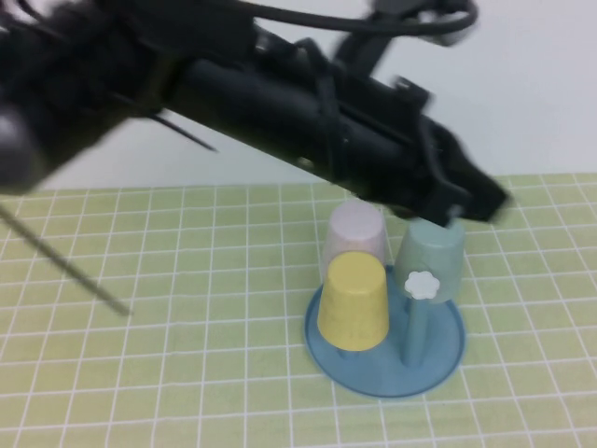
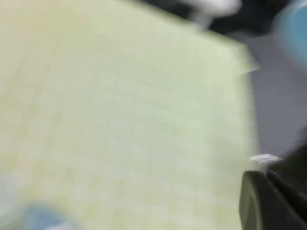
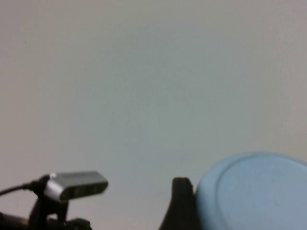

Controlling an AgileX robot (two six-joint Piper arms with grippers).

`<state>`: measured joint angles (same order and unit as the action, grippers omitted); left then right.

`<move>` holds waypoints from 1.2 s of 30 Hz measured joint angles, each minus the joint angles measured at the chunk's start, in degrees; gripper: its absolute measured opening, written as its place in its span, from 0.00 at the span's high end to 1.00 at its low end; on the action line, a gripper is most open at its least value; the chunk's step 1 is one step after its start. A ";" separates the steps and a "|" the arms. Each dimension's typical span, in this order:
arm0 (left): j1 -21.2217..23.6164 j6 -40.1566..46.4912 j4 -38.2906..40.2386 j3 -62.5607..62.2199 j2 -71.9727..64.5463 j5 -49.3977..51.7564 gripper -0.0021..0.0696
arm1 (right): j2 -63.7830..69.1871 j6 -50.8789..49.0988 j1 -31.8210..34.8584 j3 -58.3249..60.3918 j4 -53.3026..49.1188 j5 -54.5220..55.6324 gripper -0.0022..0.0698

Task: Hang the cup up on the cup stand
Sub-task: Place the cup on the cup holder

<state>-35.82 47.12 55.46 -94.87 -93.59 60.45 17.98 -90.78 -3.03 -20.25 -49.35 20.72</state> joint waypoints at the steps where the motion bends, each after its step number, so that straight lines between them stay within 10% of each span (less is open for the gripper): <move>1: 0.12 -1.59 -4.11 0.00 0.87 -1.10 0.97 | 0.98 -1.71 0.00 -0.87 -5.07 0.25 0.20; 8: 0.12 -17.29 -28.20 0.76 7.93 -1.93 0.97 | 12.58 -14.95 0.00 -8.50 -32.89 12.10 0.20; 15: 0.12 -21.58 -33.64 12.81 18.87 -7.96 0.97 | 27.95 -16.27 0.00 -15.95 -47.55 21.57 0.20; 36: 0.12 -26.88 -41.01 35.17 39.62 -18.31 0.97 | 58.88 8.84 -8.01 -25.38 -40.78 23.49 0.20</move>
<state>-35.71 20.24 14.45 -59.70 -53.97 42.15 76.86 -81.94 -11.04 -45.62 -90.13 44.20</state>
